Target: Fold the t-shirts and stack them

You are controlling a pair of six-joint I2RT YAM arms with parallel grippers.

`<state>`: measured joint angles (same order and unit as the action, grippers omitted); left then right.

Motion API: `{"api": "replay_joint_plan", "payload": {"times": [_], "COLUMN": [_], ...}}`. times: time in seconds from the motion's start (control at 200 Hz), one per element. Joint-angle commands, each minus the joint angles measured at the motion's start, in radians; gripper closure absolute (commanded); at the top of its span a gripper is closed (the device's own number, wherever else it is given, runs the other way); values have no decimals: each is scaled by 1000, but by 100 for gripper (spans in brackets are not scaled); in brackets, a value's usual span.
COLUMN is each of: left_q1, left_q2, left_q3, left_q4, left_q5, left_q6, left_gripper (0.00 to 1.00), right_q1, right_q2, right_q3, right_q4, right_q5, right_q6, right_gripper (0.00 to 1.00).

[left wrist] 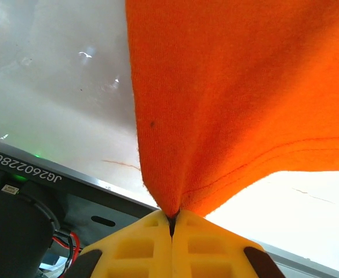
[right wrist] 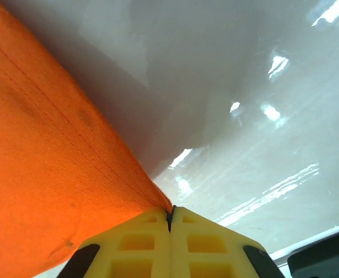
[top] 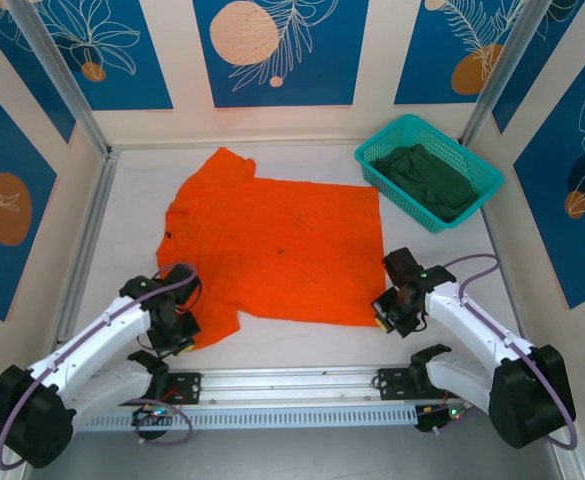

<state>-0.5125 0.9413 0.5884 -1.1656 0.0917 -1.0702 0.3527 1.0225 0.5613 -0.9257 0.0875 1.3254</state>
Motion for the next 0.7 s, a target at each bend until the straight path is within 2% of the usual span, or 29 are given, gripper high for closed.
{"api": "replay_joint_plan", "payload": {"times": [0.0, 0.24, 0.49, 0.69], "left_q1": [-15, -13, 17, 103], "left_q2": [-17, 72, 369, 606], "left_q3": [6, 216, 600, 877], "left_q4": [-164, -200, -169, -124], "left_q5": [57, 24, -54, -18], "left_q6": [-8, 57, 190, 290], "left_gripper": [100, 100, 100, 100], "right_q1": [8, 22, -16, -104], "right_q2": [-16, -16, 103, 256], "right_q3": [31, 119, 259, 399], "right_q4": [-80, -108, -84, -56], "right_q5": [34, 62, 86, 79], "right_q6": [43, 32, -36, -121], "right_gripper": [100, 100, 100, 100]}}
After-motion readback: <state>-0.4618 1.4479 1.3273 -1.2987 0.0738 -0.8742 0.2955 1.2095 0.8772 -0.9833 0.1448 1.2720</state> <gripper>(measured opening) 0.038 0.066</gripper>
